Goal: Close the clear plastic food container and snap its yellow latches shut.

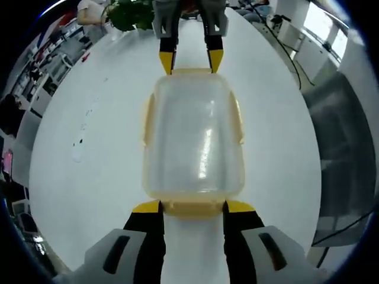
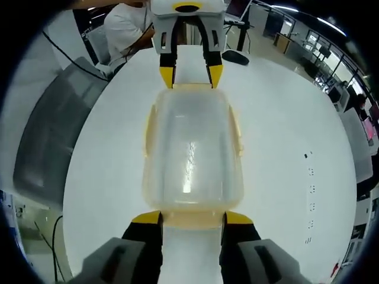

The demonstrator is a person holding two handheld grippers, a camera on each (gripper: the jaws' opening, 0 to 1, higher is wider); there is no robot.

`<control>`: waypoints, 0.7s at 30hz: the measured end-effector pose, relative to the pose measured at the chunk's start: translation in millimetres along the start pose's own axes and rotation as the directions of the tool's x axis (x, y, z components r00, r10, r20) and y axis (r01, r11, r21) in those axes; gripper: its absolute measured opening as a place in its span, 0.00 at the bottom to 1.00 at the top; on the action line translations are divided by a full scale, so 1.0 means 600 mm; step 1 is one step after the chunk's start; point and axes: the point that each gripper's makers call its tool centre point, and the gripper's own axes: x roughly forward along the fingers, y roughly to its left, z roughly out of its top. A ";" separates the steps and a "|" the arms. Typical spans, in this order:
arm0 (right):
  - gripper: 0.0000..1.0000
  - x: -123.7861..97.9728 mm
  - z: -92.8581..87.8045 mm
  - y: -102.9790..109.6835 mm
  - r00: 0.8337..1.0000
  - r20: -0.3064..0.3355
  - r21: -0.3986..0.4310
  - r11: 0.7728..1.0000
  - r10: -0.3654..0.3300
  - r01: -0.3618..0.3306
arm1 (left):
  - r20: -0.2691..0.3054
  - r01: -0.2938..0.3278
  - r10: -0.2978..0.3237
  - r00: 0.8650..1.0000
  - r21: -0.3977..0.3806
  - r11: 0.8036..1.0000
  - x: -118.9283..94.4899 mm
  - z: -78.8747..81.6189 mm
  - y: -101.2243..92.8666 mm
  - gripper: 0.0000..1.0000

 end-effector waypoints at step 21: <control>0.36 0.004 0.000 -0.001 1.000 0.014 0.009 1.000 -0.013 0.013 | 0.022 -0.001 0.000 1.000 0.014 1.000 0.006 -0.002 0.003 0.36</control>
